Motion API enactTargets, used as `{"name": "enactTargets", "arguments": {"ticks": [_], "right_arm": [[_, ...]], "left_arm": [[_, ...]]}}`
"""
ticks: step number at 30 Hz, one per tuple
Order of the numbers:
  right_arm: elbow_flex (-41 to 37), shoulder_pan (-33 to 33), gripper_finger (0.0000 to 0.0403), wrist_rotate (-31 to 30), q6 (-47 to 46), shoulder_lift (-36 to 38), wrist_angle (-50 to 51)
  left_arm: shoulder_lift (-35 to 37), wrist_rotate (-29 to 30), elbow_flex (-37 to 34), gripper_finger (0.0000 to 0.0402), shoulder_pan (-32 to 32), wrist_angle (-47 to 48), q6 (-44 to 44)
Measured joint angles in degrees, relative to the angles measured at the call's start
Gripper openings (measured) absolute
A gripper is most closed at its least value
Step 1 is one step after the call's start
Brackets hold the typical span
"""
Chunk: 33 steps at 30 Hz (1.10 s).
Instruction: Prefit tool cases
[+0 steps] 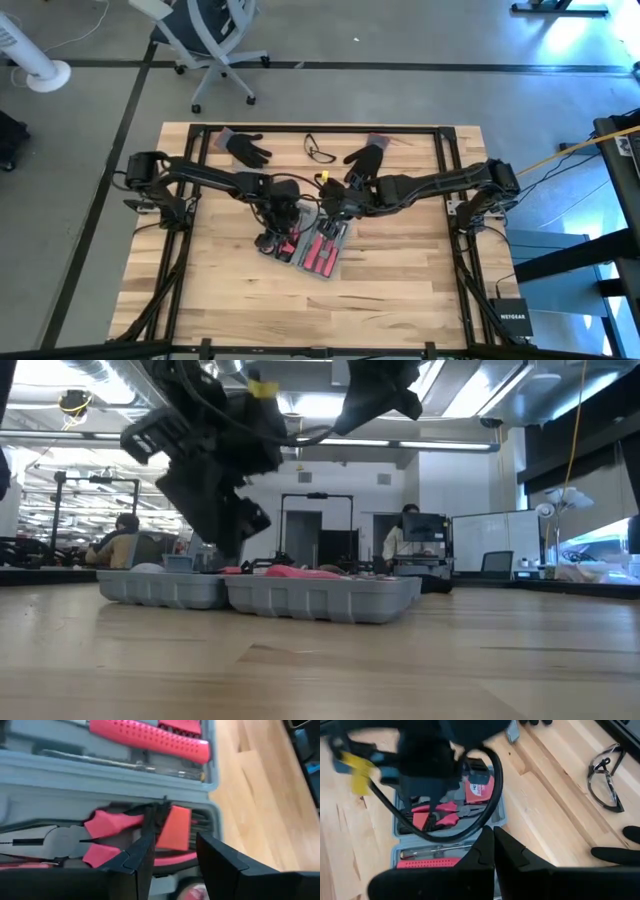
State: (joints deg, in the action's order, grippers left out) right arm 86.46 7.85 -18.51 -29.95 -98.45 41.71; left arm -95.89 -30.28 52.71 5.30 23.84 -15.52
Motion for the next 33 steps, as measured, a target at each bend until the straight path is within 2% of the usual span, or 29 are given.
{"name": "enactTargets", "arguments": {"ticks": [22, 26, 30, 33], "right_arm": [[0.0, 0.0, 0.0, -0.57, 0.21, -0.04, 0.03], [0.0, 0.0, 0.0, -2.62, 0.24, -0.04, -0.06], [0.02, -0.02, 0.0, -3.49, 0.23, -0.07, -0.24], [0.02, -0.01, 0.0, -3.79, 0.21, -0.07, -0.42]], "left_arm": [[-4.96, 0.47, 0.01, 0.0137, -0.5, -5.4, -1.29], [-5.8, 1.32, 0.13, 0.0134, -1.95, -5.77, -3.81], [-7.72, 1.33, 0.28, 0.0101, -3.68, -7.28, -4.5], [-7.94, 2.85, 0.26, 0.0045, -4.31, -7.94, -4.23]]}}
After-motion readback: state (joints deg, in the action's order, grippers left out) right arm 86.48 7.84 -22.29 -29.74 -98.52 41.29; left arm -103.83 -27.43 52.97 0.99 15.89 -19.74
